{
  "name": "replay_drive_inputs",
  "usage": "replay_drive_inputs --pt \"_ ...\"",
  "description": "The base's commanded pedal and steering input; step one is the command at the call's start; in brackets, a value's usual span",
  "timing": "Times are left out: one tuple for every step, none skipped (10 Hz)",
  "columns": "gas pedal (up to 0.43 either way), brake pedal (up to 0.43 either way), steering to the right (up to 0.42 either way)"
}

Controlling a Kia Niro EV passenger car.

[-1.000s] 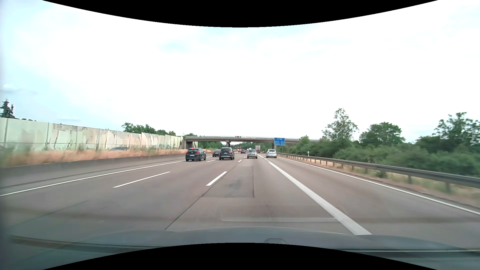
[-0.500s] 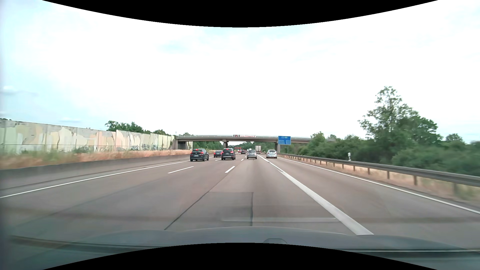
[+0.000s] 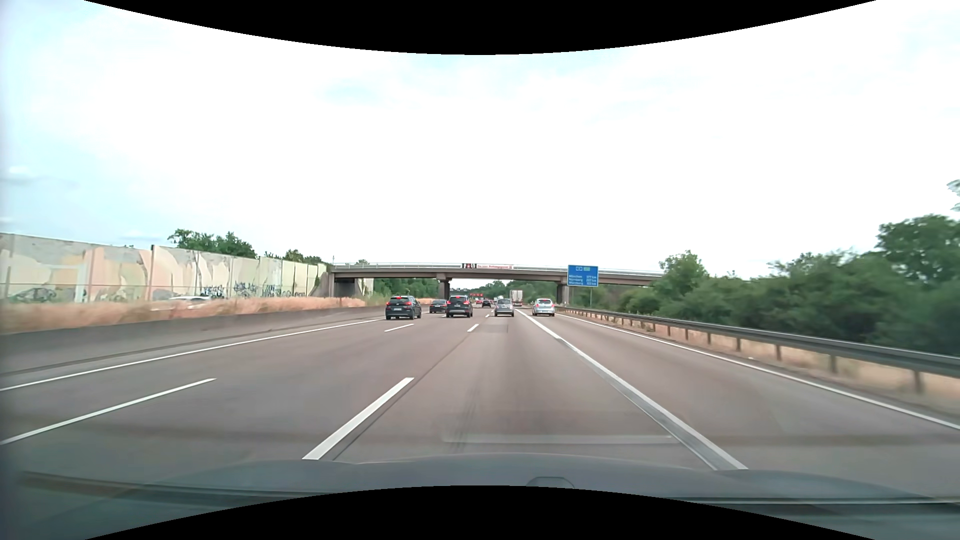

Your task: Follow the waypoints while adhering to traffic rules and regulations

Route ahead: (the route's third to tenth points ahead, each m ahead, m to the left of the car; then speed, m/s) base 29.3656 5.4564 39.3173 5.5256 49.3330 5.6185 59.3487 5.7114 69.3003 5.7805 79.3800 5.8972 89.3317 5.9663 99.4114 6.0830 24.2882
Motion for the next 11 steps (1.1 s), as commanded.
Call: replay_drive_inputs --pt "0.0 0.0 -0.002" --pt "0.0 0.0 -0.002" --pt "0.0 0.0 -0.002" --pt "0.0 0.0 -0.002" --pt "0.0 0.0 -0.003" --pt "0.0 0.0 -0.003" --pt "0.0 0.0 -0.003" --pt "0.0 0.0 -0.003" --pt "0.0 0.0 -0.004" --pt "0.0 0.0 -0.004" --pt "0.0 0.0 -0.004"
